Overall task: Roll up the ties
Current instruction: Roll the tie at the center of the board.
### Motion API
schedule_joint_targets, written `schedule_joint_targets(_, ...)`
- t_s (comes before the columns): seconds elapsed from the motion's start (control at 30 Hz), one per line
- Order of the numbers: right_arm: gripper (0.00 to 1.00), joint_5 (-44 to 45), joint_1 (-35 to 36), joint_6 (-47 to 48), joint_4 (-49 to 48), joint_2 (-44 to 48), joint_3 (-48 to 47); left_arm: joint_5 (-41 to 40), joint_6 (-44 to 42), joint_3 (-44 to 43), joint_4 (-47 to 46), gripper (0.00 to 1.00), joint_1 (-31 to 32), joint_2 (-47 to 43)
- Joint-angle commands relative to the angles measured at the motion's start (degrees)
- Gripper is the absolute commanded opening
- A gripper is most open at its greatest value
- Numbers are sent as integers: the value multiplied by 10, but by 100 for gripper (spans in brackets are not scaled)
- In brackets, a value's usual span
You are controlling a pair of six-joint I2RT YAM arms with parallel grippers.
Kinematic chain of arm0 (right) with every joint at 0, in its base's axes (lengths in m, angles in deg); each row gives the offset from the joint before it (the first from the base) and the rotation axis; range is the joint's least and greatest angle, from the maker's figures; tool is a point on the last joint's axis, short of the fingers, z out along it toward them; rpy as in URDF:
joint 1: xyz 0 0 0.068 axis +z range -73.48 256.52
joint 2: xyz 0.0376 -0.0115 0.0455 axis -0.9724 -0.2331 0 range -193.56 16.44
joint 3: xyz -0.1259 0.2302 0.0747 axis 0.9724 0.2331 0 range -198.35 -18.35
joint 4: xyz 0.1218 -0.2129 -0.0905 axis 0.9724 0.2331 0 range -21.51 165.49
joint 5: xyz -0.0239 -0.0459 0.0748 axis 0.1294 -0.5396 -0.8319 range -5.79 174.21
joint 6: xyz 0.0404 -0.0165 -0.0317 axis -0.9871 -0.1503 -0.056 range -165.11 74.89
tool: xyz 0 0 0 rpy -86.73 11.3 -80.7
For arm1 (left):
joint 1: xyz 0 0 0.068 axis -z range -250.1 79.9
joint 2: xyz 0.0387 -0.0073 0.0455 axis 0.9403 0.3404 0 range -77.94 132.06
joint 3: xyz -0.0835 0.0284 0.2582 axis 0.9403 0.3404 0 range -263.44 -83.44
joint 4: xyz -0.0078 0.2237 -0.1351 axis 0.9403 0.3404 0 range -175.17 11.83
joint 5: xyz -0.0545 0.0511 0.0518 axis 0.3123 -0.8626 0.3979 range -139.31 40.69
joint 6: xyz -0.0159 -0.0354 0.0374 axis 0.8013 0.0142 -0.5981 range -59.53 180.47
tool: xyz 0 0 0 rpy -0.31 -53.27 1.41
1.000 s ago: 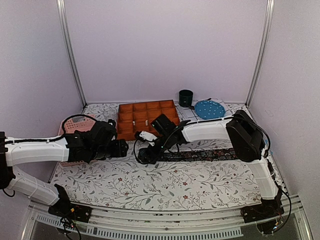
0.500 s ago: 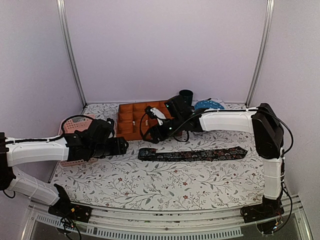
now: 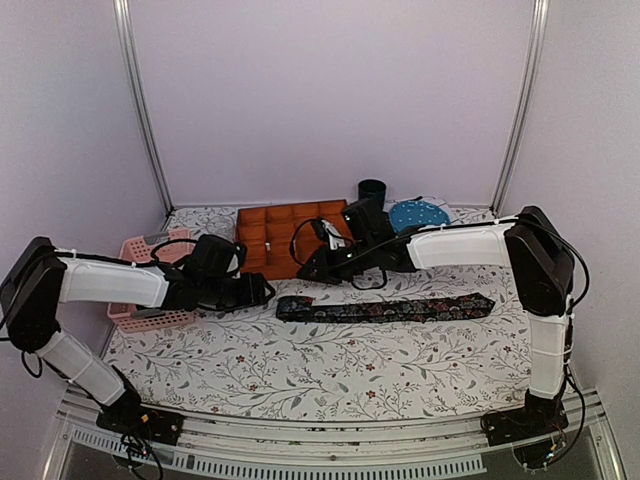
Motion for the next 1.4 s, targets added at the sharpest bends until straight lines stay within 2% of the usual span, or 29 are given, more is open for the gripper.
schedule_joint_targets(0.0, 15, -22, 3, -53, -33, -38, 14, 43, 1, -26, -39, 68, -10, 29)
schedule_joint_targets(0.4, 0, -47, 3, -67, -33, -87, 25, 84, 10, -48, -61, 65, -11, 90)
schedule_joint_targets(0.73, 0, -45, 3, -76, -40, -100, 55, 108, 10, -53, -79, 51, -11, 133)
schedule_joint_targets(1.0, 0, -39, 3, -83, -43, -111, 66, 108, 9, -49, -86, 46, -11, 155)
schedule_joint_targets(1.17, 0, -34, 3, -87, -43, -122, 69, 109, 9, -46, -88, 45, -11, 153)
schedule_joint_targets(1.37, 0, -28, 1, -90, -46, -131, 71, 102, 9, -38, -87, 53, -11, 131)
